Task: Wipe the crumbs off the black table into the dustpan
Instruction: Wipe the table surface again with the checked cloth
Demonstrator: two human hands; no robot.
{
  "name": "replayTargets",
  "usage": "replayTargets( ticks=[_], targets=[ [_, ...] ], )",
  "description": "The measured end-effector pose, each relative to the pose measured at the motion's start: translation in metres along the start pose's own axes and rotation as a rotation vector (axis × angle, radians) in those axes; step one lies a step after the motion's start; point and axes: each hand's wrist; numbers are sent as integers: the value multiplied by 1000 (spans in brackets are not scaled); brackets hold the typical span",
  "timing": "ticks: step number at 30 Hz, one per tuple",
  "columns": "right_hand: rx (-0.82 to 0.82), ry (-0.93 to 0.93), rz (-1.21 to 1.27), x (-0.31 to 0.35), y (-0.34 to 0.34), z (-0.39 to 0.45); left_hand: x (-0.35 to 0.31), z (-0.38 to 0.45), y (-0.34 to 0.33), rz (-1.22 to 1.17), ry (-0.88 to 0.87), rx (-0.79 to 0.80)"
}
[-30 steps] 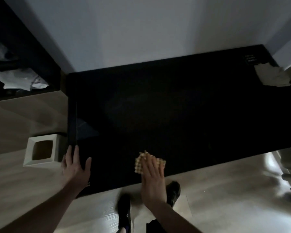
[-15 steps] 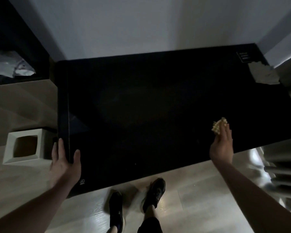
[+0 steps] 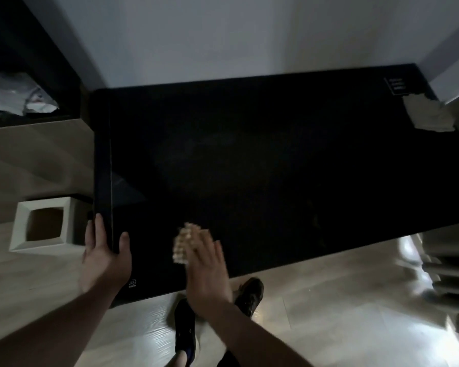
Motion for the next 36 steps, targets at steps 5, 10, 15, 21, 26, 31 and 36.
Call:
replayTargets(
  ticks=[5, 10, 15, 21, 26, 31, 36],
  targets=[
    [52, 47, 290, -1, 10, 14, -2, -1, 4, 6, 1, 3],
    [-349, -317, 477, -112, 95, 36, -3, -2, 4, -21, 4, 11],
    [-241, -532, 38, -248, 127, 65, -5, 0, 3, -37, 10, -7],
    [-140, -460, -162, -169, 63, 81, -7, 2, 2, -29, 14, -8],
    [-6, 33, -69, -19, 11, 78, -9, -1, 7, -18, 21, 9],
    [113, 231, 31, 45, -19, 75, -13, -1, 11, 2, 43, 18],
    [-215, -21, 381, -22, 34, 101, -13, 0, 14, 10, 53, 35]
  ],
)
Point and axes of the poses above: each hand's wrist, its own z-axis towards the middle knuckle, its own y-axis out of the back of the hand, x = y × z, and after that the axes turned 4 degrees about -z, right-handed
